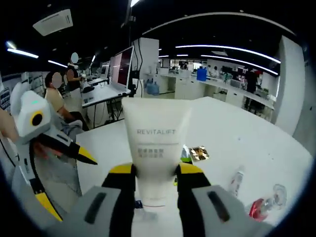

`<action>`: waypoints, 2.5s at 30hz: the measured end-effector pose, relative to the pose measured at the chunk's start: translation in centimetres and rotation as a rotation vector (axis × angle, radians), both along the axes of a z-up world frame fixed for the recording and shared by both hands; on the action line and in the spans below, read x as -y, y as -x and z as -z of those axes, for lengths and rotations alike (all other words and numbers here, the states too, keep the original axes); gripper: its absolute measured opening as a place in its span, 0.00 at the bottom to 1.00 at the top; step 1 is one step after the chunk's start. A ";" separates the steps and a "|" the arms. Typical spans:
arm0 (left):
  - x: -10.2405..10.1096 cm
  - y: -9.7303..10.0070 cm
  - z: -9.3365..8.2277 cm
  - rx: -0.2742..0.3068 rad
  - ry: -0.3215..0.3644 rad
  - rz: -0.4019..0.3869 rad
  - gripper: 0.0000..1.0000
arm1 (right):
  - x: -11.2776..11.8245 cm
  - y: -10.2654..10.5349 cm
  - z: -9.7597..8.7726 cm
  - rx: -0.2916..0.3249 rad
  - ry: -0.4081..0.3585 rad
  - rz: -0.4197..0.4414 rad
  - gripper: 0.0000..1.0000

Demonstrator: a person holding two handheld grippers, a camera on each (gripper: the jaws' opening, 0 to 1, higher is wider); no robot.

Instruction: Arrange the skincare products in the storage area until every visible bottle or jar stands upright without overlapping.

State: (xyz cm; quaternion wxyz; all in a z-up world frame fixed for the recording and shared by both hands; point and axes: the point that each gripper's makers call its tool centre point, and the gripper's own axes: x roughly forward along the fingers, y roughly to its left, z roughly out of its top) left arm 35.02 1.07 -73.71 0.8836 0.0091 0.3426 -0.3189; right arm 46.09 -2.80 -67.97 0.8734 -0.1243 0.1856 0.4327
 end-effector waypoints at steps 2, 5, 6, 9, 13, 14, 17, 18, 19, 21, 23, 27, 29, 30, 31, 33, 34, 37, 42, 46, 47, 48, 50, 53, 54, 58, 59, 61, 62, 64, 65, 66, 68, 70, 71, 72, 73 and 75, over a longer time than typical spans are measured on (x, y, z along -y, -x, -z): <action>0.2 -0.1 -0.2 0.008 -0.001 0.000 0.91 | 0.4 0.6 -0.6 0.003 -0.010 0.008 0.31; 0.5 -0.2 -0.6 0.022 0.001 0.000 0.91 | 0.8 1.3 -1.4 0.007 -0.027 0.021 0.31; 0.7 -0.3 -0.8 0.030 0.001 0.002 0.91 | 0.8 1.5 -1.7 0.009 -0.033 0.024 0.31; 1.2 -0.4 -1.2 0.048 -0.002 0.011 0.91 | 1.1 2.2 -2.8 0.019 -0.051 0.035 0.31; 2.1 -0.7 -1.8 0.071 0.003 0.028 0.90 | 1.4 3.0 -3.6 0.026 -0.068 0.049 0.31; 2.3 -0.7 -1.9 0.074 0.004 0.032 0.90 | 1.5 3.1 -3.7 0.025 -0.072 0.054 0.31; 2.9 -0.8 -2.2 0.088 0.007 0.049 0.89 | 1.7 3.6 -4.0 0.025 -0.077 0.061 0.31; 3.0 -0.9 -2.3 0.090 0.009 0.051 0.89 | 1.8 3.8 -4.1 0.024 -0.082 0.067 0.31; 3.2 -0.9 -2.3 0.093 0.010 0.055 0.89 | 1.9 3.9 -4.2 0.024 -0.084 0.070 0.31; 3.5 -1.0 -2.5 0.099 0.013 0.063 0.88 | 2.1 4.2 -4.4 0.024 -0.090 0.080 0.31; 3.9 -1.2 -2.7 0.112 0.010 0.071 0.86 | 2.3 4.5 -4.7 0.026 -0.095 0.092 0.32; 5.1 -1.9 -3.7 0.155 0.013 0.085 0.82 | 2.7 5.2 -5.1 0.027 -0.094 0.113 0.32; 5.8 -2.2 -4.1 0.164 0.019 0.091 0.80 | 2.9 5.5 -5.3 0.035 -0.088 0.129 0.32; 6.0 -2.3 -4.3 0.169 0.022 0.093 0.79 | 3.0 5.7 -5.4 0.036 -0.088 0.133 0.32; 6.4 -2.6 -4.5 0.178 0.028 0.094 0.77 | 3.2 5.8 -5.4 0.033 -0.092 0.141 0.32; 7.2 -2.8 -5.1 0.192 0.043 0.103 0.72 | 3.3 6.1 -5.5 0.028 -0.106 0.155 0.32; 7.5 -2.8 -5.3 0.199 0.050 0.108 0.68 | 3.4 6.2 -5.6 0.030 -0.112 0.163 0.32; 8.4 -3.0 -6.0 0.228 0.067 0.128 0.56 | 3.8 6.4 -5.4 0.022 -0.119 0.184 0.32; 9.5 -3.2 -6.7 0.267 0.084 0.148 0.38 | 4.5 7.0 -4.9 0.002 -0.118 0.199 0.32; 10.1 -3.2 -7.2 0.296 0.083 0.165 0.28 | 4.9 7.0 -5.0 -0.014 -0.143 0.215 0.32; 10.1 -3.2 -7.2 0.296 0.080 0.166 0.29 | 4.8 7.1 -5.0 -0.016 -0.148 0.210 0.32; 10.1 -3.3 -7.1 0.295 0.072 0.164 0.29 | 4.7 7.1 -5.0 -0.016 -0.151 0.209 0.32; 9.9 -3.4 -7.0 0.297 0.061 0.162 0.26 | 4.4 7.1 -4.8 -0.013 -0.154 0.202 0.32; 9.7 -3.5 -7.1 0.300 0.055 0.159 0.19 | 4.1 7.1 -4.8 -0.018 -0.166 0.194 0.33; 9.6 -3.6 -7.1 0.303 0.049 0.153 0.19 | 4.1 7.1 -4.7 -0.021 -0.166 0.190 0.33; 9.5 -3.4 -6.8 0.288 0.043 0.163 0.18 | 4.1 7.1 -4.4 -0.044 -0.187 0.162 0.33; 9.5 -3.4 -6.7 0.284 0.037 0.174 0.18 | 4.2 7.2 -4.3 -0.051 -0.191 0.156 0.33; 9.7 -3.4 -6.7 0.280 0.048 0.184 0.18 | 4.6 7.1 -4.3 -0.052 -0.202 0.150 0.33; 9.9 -3.5 -6.8 0.278 0.052 0.193 0.18 | 4.8 7.1 -4.4 -0.055 -0.213 0.150 0.33; 10.4 -3.6 -6.9 0.278 0.060 0.216 0.18 | 5.2 6.9 -4.7 -0.055 -0.223 0.154 0.34; 10.7 -3.6 -7.0 0.271 0.079 0.231 0.18 | 5.4 6.8 -4.8 -0.052 -0.229 0.154 0.34; 11.0 -3.6 -7.1 0.265 0.091 0.243 0.18 | 5.5 6.6 -5.0 -0.051 -0.238 0.154 0.34; 11.5 -3.2 -7.2 0.252 0.111 0.298 0.18 | 5.8 6.4 -5.7 -0.055 -0.274 0.128 0.35; 12.0 -2.7 -7.3 0.221 0.156 0.361 0.17 | 5.8 6.5 -6.1 -0.052 -0.289 0.088 0.36; 12.2 -2.3 -7.4 0.205 0.176 0.394 0.18 | 5.7 6.8 -6.3 -0.058 -0.304 0.053 0.36; 12.4 -1.9 -7.6 0.188 0.204 0.442 0.18 | 5.7 7.0 -6.6 -0.073 -0.334 0.018 0.35; 12.5 -1.7 -7.6 0.182 0.212 0.470 0.18 | 5.8 7.1 -6.7 -0.074 -0.338 -0.005 0.35; 12.8 -1.0 -7.7 0.165 0.214 0.542 0.17 | 5.8 7.9 -6.9 -0.082 -0.338 -0.089 0.33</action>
